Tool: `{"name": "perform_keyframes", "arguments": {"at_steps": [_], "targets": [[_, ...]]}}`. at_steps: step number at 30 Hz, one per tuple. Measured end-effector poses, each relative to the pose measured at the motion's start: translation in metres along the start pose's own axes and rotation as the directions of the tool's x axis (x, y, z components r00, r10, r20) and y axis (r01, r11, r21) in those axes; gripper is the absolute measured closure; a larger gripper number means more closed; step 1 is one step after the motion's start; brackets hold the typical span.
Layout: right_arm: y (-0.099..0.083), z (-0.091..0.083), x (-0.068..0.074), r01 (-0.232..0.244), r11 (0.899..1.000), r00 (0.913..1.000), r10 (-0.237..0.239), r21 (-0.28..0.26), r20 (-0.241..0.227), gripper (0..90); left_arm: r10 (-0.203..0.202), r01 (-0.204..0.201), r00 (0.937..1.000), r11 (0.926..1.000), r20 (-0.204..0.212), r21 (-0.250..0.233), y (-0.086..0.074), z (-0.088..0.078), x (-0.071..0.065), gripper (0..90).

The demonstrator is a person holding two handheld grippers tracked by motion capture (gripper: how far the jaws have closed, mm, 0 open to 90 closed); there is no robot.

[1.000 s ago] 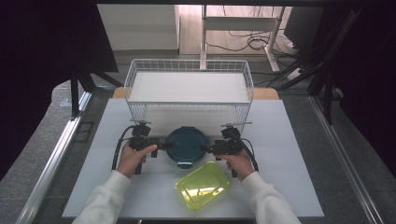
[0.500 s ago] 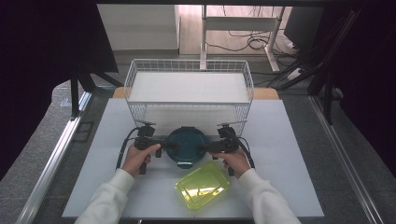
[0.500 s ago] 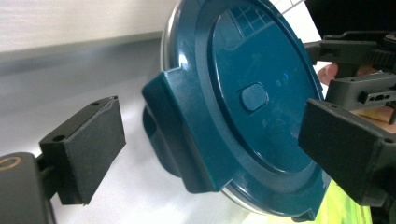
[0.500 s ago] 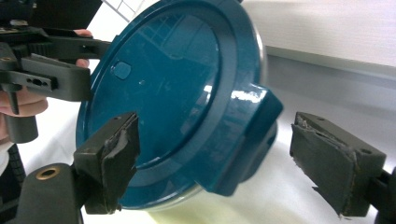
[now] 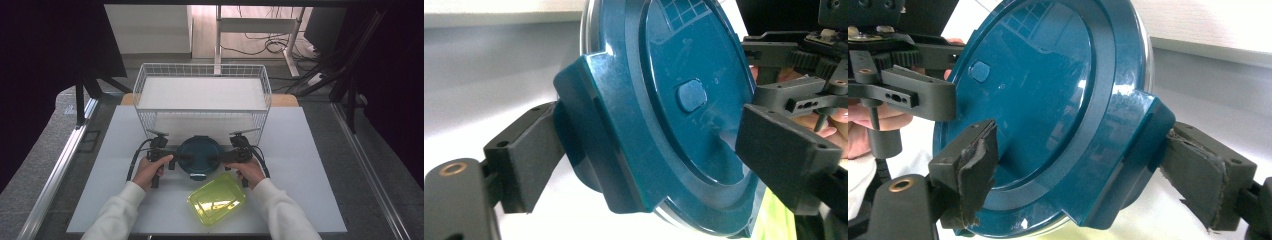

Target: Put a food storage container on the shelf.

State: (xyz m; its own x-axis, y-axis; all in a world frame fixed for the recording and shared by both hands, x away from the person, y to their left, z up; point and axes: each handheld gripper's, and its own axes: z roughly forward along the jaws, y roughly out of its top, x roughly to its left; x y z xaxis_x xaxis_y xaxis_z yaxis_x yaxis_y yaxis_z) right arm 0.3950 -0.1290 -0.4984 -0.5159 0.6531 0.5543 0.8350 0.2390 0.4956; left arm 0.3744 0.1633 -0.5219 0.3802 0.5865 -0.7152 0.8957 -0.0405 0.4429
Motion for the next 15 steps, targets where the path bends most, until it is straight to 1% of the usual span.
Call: {"name": "perform_keyframes", "arguments": {"at_steps": [3,6,9,11,13,15], "targets": [[-0.0002,0.0009,-0.0005,-0.008,1.000,0.9999,0.008,0.002,-0.009,18.4,-0.011,0.011,0.9999,0.9999,0.003,0.007,-0.0005,0.0023,0.0003,15.8],[0.0000,0.0009,-0.0011,-0.016,1.000,0.9998,0.016,0.003,-0.012,19.1,-0.024,0.024,0.9997,0.9997,0.008,0.003,-0.0006,0.0025,0.0019,15.8],[0.0001,0.0001,-0.0036,-0.040,0.999,0.9988,0.041,0.008,-0.026,20.9,-0.048,0.048,0.9984,0.9988,0.030,0.003,-0.0011,0.0004,0.0059,18.2],[0.0000,-0.0002,-0.0056,-0.053,0.999,0.9979,0.053,0.008,-0.038,22.1,-0.055,0.055,0.9977,0.9985,0.039,0.002,-0.0016,-0.0006,0.0071,19.7],[0.0001,-0.0003,-0.0064,-0.067,0.998,0.9967,0.067,0.010,-0.047,22.5,-0.053,0.053,0.9980,0.9986,0.035,0.001,-0.0020,-0.0012,0.0066,20.5],[0.0002,0.0003,-0.0064,-0.075,0.997,0.9961,0.075,0.012,-0.046,22.5,-0.053,0.053,0.9983,0.9986,0.024,-0.001,-0.0022,-0.0020,0.0048,21.1]]}}
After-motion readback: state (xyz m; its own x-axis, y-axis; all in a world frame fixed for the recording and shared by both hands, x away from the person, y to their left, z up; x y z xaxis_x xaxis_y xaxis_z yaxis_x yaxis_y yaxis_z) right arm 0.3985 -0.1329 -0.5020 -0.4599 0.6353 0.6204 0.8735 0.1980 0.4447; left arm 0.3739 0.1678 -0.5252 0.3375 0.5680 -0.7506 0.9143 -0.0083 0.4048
